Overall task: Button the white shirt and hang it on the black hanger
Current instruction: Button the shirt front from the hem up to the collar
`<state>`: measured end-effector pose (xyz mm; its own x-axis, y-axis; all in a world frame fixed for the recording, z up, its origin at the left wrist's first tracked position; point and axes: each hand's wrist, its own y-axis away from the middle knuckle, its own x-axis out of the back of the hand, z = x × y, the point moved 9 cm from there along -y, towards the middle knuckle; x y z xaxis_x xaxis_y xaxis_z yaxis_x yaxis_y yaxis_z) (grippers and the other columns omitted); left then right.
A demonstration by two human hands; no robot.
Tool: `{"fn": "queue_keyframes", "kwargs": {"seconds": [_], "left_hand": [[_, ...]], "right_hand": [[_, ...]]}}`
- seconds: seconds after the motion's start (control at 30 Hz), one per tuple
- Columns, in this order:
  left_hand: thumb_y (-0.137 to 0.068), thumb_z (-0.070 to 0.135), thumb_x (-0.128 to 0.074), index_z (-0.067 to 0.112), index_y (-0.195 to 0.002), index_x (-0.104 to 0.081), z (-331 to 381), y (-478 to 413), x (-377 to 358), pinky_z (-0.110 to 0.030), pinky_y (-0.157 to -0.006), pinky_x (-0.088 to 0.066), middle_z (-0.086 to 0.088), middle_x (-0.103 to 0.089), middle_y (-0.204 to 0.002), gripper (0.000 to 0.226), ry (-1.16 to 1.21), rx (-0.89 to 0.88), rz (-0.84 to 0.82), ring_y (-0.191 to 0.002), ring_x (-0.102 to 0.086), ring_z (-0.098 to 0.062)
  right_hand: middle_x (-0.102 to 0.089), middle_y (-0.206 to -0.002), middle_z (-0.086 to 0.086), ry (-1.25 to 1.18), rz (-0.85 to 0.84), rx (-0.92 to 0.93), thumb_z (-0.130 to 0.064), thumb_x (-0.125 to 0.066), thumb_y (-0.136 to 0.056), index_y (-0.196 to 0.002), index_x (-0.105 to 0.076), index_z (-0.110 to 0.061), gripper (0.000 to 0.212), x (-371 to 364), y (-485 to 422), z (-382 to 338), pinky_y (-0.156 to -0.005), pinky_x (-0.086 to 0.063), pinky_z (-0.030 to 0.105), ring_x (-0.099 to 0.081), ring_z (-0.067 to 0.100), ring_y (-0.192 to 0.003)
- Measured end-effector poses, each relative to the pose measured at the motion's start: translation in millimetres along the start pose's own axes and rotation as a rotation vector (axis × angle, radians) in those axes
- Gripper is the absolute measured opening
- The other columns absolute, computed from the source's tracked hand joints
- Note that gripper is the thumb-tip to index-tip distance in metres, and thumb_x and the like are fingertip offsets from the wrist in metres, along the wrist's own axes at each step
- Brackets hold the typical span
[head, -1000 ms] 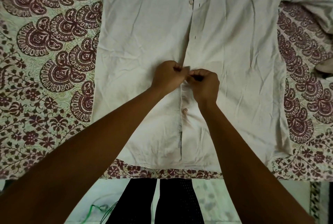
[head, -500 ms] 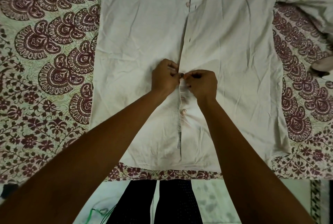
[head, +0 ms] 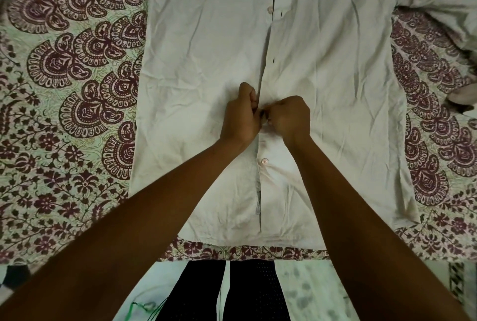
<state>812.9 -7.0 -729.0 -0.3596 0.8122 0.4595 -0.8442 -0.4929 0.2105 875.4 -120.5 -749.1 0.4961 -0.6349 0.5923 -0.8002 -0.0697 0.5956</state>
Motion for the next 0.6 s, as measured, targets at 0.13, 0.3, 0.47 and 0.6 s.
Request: {"fn": "queue_keyframes", "kwargs": {"seconds": [0.13,0.3,0.47,0.6], "left_hand": [[-0.077,-0.003,-0.068,0.012,-0.083,-0.036,-13,-1,2,-0.011,-0.054,-0.042,0.005,-0.046,-0.062,0.036,0.081,0.104,-0.002,-0.059,-0.048,-0.012],[-0.073,-0.007,-0.066,0.029,-0.069,-0.028,-18,-5,0,-0.012,-0.050,-0.038,0.007,-0.045,-0.061,0.054,0.031,0.146,0.022,-0.053,-0.042,-0.005],[-0.073,-0.001,-0.071,0.028,-0.067,-0.036,-19,-8,0,-0.010,-0.056,-0.040,0.009,-0.050,-0.065,0.046,0.036,0.216,-0.039,-0.060,-0.048,-0.006],[-0.077,0.004,-0.071,0.021,-0.067,-0.054,-25,-7,0,-0.037,-0.080,-0.055,-0.003,-0.065,-0.079,0.026,0.149,0.304,-0.096,-0.083,-0.066,-0.025]], "right_hand": [[-0.048,-0.055,0.004,0.111,0.039,0.085,-0.009,-0.062,-0.079,-0.064,-0.059,-0.002,0.017,4,4,-9,-0.043,-0.028,0.019,-0.042,0.012,-0.048],[-0.070,-0.079,0.005,0.057,0.058,0.176,-0.010,-0.070,-0.074,-0.079,-0.074,-0.009,0.006,11,8,-15,-0.059,-0.046,0.018,-0.062,0.017,-0.072],[-0.060,-0.066,0.015,-0.255,-0.136,-0.046,0.006,-0.070,-0.072,-0.057,-0.056,-0.007,0.024,7,1,2,-0.061,-0.052,0.027,-0.059,0.022,-0.058],[-0.062,-0.052,0.002,-0.465,-0.316,-0.301,0.003,-0.062,-0.084,-0.065,-0.056,-0.005,0.022,-6,10,10,-0.041,-0.046,0.011,-0.056,0.008,-0.057]]}}
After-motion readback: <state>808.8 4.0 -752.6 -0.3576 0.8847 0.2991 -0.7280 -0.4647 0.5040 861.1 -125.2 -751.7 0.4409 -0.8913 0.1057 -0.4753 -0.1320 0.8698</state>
